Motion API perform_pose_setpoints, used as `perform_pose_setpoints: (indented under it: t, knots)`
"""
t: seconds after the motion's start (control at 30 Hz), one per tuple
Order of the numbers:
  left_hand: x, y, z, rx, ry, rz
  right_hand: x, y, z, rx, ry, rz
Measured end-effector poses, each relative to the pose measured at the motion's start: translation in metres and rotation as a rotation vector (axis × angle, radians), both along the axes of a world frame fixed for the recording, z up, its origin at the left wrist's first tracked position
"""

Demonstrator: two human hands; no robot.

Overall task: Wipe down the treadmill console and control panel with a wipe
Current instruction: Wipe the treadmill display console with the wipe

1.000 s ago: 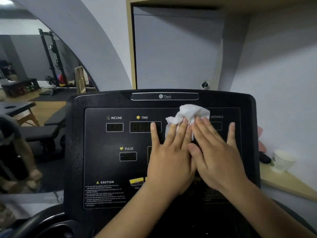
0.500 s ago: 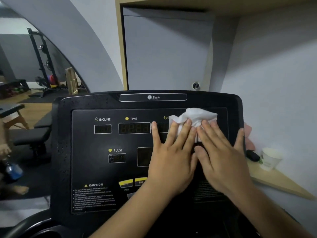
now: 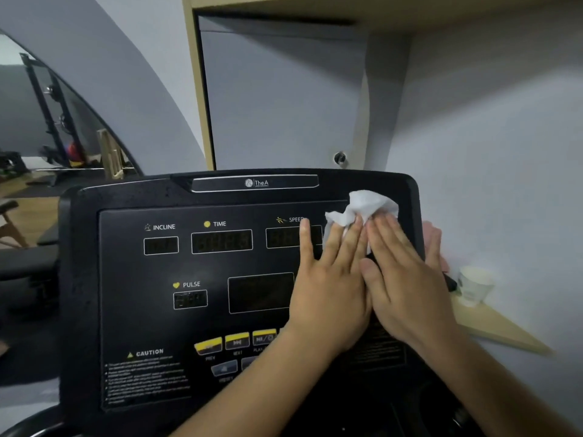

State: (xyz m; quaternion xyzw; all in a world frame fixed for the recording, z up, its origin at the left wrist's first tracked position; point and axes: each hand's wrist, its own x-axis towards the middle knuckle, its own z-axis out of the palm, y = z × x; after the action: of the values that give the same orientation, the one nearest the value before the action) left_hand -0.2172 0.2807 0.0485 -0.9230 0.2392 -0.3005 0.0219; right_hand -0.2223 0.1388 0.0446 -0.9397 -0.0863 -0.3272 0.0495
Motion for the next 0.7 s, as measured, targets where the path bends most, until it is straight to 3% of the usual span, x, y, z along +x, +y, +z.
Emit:
perform_pose_setpoints:
  t: [0.23, 0.47, 0.6, 0.7]
  knots:
    - [-0.040, 0.002, -0.066, 0.015, 0.056, -0.129, -0.041, -0.015, -0.065, -0.031, 0.038, 0.025]
    - [-0.005, -0.037, -0.007, 0.097, -0.018, -0.039, 0.001, -0.029, -0.010, 0.116, -0.031, 0.025]
    - [-0.026, -0.035, -0.044, 0.015, 0.036, -0.134, -0.025, -0.032, -0.047, 0.210, 0.001, 0.112]
    - [-0.040, -0.028, -0.069, 0.058, 0.086, -0.163, -0.044, -0.032, -0.078, 0.213, 0.045, 0.128]
